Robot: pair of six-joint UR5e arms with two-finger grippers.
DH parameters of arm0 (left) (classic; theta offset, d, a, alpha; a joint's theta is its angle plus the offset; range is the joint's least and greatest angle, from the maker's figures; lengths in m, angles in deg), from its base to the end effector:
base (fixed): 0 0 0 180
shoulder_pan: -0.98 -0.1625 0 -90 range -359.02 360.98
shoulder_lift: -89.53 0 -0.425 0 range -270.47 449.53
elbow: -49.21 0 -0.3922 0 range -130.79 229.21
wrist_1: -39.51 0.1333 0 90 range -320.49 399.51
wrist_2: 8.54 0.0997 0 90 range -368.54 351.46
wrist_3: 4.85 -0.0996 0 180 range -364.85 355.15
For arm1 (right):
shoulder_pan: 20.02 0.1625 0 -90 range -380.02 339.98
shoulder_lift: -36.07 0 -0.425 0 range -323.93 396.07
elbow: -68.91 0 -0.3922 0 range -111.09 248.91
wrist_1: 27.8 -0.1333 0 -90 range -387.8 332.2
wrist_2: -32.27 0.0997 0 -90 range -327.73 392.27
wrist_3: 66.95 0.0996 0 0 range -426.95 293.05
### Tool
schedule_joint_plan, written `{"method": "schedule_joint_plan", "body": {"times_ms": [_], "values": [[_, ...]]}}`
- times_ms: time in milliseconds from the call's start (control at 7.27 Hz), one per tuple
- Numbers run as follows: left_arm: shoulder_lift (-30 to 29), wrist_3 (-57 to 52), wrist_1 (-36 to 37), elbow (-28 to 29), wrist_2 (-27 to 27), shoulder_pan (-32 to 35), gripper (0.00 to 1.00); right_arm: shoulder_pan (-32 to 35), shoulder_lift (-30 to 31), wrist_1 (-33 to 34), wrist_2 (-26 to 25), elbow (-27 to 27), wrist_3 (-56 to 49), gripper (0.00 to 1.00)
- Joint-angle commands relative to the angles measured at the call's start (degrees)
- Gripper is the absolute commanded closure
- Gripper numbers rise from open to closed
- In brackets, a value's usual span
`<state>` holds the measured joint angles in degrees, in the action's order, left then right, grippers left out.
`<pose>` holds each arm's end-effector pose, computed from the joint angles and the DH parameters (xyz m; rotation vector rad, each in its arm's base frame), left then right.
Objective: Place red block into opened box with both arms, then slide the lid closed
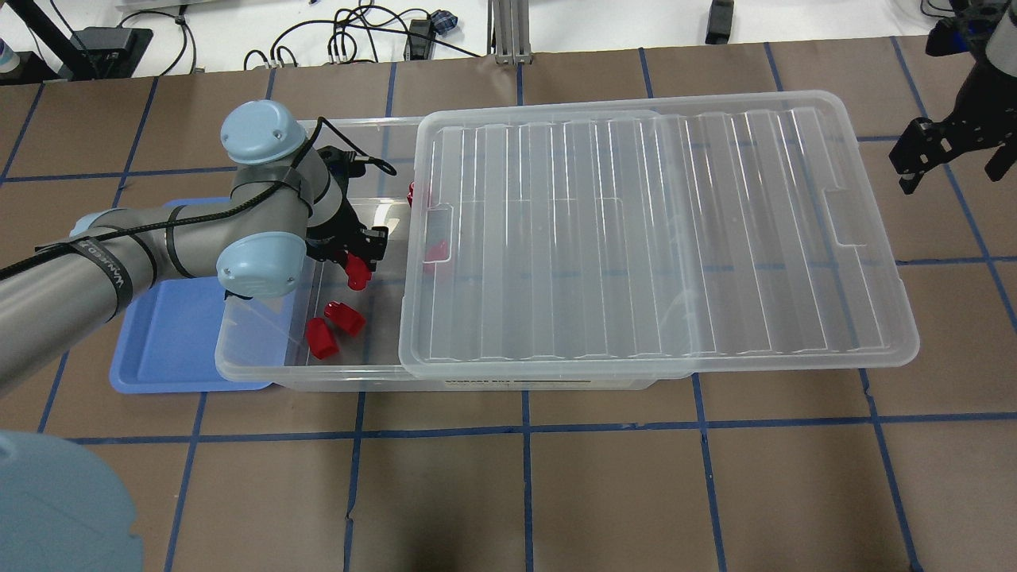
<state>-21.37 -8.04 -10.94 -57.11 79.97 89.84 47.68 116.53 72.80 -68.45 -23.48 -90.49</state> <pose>-0.1246 -0.5702 0.2269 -0.0566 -3.1160 0.0649 -0.1031 -0.5539 0.4004 0.0354 -2.9748 -0.1405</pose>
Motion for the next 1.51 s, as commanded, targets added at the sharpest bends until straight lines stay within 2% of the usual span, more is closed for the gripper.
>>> {"method": "schedule_joint_plan", "body": {"times_ms": [0, 550, 963, 1376], "values": [[2.69, 0.38, -9.80, 6.45, 0.26, 0.61, 0.00, -0.11, -0.04, -0.05, 0.00, -0.33, -0.02, 0.00], [10.78, 0.55, -32.38, 17.43, 1.83, 0.70, 0.00, -0.29, -0.74, 0.39, 0.08, -0.42, 0.07, 0.00], [15.79, 0.02, -35.32, 22.98, 2.19, 0.52, 0.00, -0.29, -1.70, 0.13, 0.35, -1.29, 0.24, 0.00], [17.47, -0.24, -38.32, 23.45, 1.67, 0.78, 0.00, -0.29, -2.32, 1.27, 0.35, -3.32, 0.07, 0.00]]}}
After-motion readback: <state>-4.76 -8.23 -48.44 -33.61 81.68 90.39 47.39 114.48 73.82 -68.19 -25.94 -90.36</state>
